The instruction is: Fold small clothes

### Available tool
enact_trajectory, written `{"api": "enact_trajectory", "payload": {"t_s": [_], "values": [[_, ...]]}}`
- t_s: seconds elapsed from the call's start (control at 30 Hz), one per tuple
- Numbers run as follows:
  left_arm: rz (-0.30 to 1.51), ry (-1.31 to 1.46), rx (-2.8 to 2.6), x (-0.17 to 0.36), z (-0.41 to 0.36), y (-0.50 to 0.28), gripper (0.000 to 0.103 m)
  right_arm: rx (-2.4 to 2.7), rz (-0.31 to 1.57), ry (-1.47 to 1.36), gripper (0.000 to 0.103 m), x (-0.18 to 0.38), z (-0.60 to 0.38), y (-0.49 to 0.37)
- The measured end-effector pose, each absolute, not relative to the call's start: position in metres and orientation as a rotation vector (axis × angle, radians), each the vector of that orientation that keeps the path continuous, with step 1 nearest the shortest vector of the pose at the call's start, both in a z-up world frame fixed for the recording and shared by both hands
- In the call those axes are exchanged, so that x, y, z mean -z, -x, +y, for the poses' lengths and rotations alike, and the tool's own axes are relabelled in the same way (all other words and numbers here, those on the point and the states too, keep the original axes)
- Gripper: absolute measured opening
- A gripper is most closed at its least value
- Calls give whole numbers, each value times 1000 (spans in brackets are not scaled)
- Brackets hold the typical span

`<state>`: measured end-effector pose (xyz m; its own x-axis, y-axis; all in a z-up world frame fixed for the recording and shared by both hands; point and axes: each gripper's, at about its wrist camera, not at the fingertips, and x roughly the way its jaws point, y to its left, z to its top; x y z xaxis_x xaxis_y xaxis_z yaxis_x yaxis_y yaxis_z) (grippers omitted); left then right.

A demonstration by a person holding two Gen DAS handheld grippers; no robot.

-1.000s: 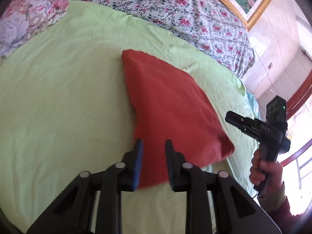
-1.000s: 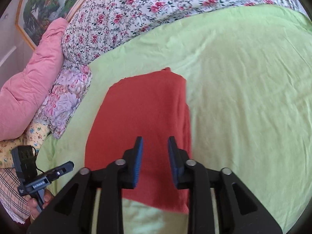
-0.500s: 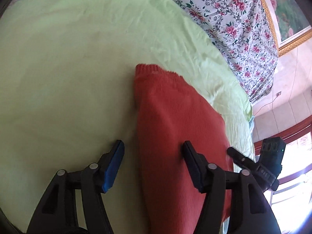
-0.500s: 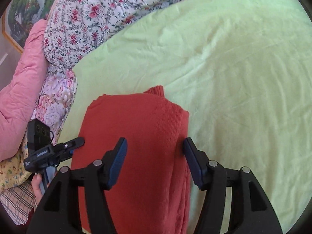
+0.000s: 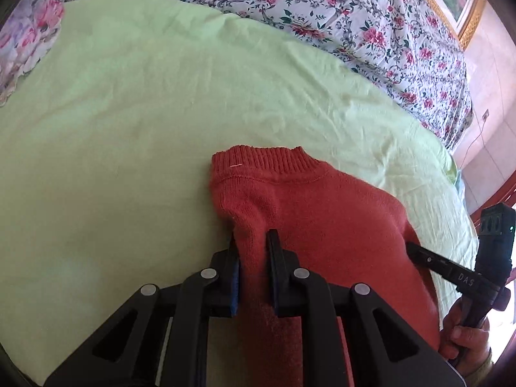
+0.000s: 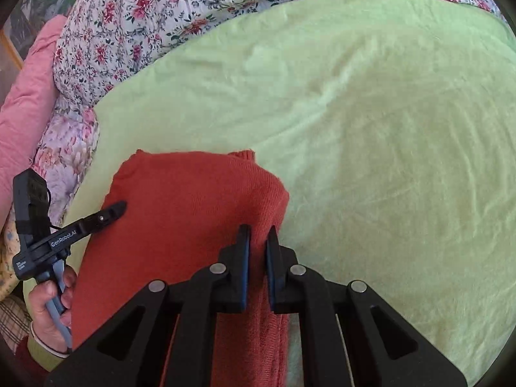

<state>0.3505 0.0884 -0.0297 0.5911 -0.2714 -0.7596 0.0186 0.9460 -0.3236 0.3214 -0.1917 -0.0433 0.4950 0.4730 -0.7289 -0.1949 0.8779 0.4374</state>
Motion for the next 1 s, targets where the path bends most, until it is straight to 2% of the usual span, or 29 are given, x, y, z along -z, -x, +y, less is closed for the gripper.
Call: {"api": "enact_trajectory", "payload": {"t_s": [0.13,0.47,0.67,0.9,1.0], "values": [[926,290,170,10,93,-324,15,-412,974,-358,15,32,-201,-314],[770,371,424,-41,75,-183,15,-500,877,-435,16,-12,-218,-234],[868,367,419,-12,63,-148,16,-547,894,-409,16,-9,-205,-182],[920,396,411,21,70,-126,16,-461,984,-304,16,25,-203,-157],[933,380,403,38,70,-128,9,-427,1013,-278,15,45,-208,-157]]}}
